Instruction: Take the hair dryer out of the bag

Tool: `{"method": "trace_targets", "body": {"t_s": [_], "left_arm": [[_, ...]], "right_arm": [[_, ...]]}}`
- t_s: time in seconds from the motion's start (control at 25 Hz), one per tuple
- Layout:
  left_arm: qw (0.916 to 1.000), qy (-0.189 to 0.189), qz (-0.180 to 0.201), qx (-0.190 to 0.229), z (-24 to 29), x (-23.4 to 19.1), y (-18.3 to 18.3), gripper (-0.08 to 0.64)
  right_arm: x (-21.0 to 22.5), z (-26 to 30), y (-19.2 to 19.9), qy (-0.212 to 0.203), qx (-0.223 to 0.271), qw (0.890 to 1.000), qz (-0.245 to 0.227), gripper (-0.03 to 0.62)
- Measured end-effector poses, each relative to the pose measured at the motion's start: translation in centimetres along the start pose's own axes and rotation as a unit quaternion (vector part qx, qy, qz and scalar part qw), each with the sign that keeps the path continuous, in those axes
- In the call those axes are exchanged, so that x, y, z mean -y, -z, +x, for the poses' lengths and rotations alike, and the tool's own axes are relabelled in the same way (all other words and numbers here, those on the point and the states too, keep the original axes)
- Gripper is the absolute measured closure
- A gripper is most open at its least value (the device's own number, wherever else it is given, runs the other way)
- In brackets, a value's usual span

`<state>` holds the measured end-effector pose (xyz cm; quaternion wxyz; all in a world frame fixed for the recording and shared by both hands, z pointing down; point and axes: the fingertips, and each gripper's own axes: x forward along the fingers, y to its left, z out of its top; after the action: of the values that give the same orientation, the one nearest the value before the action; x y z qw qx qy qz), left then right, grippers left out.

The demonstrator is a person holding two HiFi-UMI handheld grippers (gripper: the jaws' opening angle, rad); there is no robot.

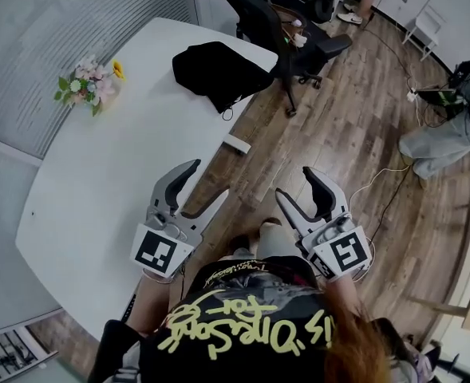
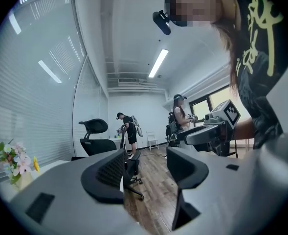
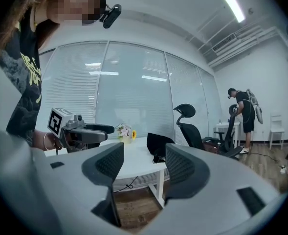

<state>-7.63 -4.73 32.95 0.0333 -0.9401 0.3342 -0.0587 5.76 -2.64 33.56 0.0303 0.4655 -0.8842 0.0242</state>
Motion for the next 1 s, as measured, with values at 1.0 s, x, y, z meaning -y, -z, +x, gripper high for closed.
{"method": "trace_targets", "body": {"t_s": [1.0], "left_arm": [[0.9963,-0.083,-0.006,-0.02,11.8,-11.3,0.2,0.302]], "right_arm": [[12.0,13.9,-0.4,-0.083,-0.007,0.997,0.005,0.341]]}}
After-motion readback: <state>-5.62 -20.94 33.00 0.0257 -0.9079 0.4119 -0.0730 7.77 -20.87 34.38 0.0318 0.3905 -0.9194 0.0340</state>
